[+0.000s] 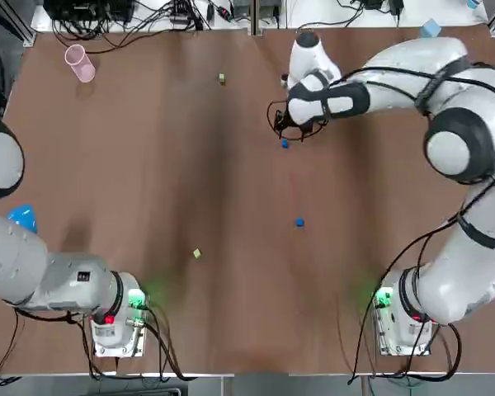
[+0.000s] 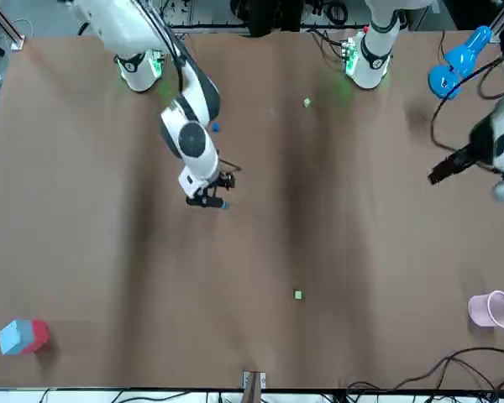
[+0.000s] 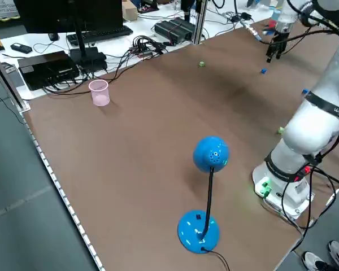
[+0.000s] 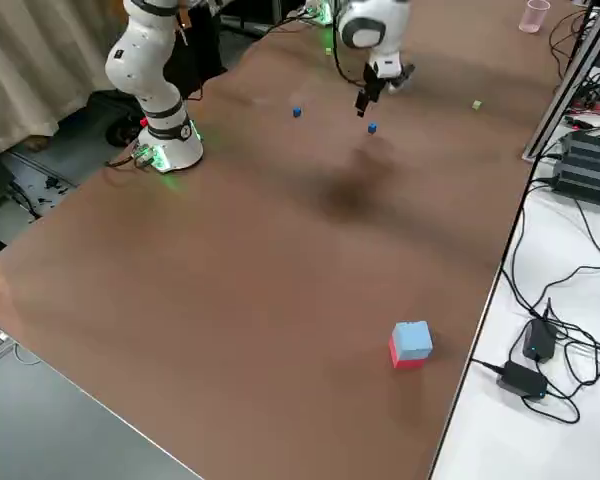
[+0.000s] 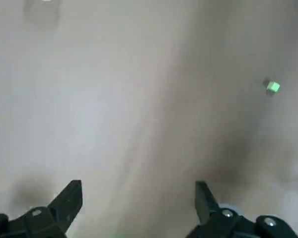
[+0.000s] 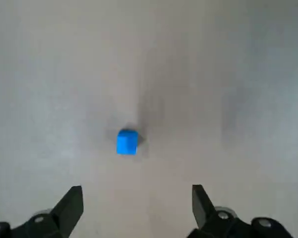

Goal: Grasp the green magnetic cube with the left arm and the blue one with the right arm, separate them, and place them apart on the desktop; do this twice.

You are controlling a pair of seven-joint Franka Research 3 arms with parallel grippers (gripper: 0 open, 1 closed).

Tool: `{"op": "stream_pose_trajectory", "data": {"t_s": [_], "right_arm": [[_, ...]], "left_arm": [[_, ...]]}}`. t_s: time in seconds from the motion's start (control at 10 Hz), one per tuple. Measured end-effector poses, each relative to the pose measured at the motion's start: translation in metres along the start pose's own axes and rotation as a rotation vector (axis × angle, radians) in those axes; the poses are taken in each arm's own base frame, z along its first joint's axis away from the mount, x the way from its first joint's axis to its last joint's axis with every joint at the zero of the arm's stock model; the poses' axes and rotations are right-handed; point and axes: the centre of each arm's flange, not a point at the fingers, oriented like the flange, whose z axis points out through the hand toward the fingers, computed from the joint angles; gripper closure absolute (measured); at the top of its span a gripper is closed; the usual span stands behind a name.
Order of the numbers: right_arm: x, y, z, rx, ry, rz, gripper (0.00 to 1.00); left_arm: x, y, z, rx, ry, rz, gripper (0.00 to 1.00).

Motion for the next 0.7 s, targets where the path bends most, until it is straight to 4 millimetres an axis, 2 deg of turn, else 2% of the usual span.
{"op": "stream_pose_trajectory", "data": {"t_s": [0.1,0.3,0.5,0.6,0.7], "right_arm": [[0.005,0.0,0.011,0.012,0.013,0.005,0.07],[0.014,0.0,0.02,0.035,0.05,0.013,0.1],[0.013,-0.001,0.027,0.028,0.055,0.009,0.13],[0.01,-0.003,0.03,0.022,0.053,0.003,0.22],[0.008,-0.005,0.035,0.019,0.052,-0.003,0.26]], "left_arm": [[-0.002,0.003,0.0,-0.001,-0.001,0.033,0.0],[-0.01,0.028,0.003,0.011,-0.002,0.084,0.0],[-0.017,0.052,0.009,0.072,0.007,0.146,0.0],[-0.021,0.064,0.011,0.082,0.01,0.172,0.0],[-0.023,0.068,0.008,0.081,0.017,0.18,0.0]]}}
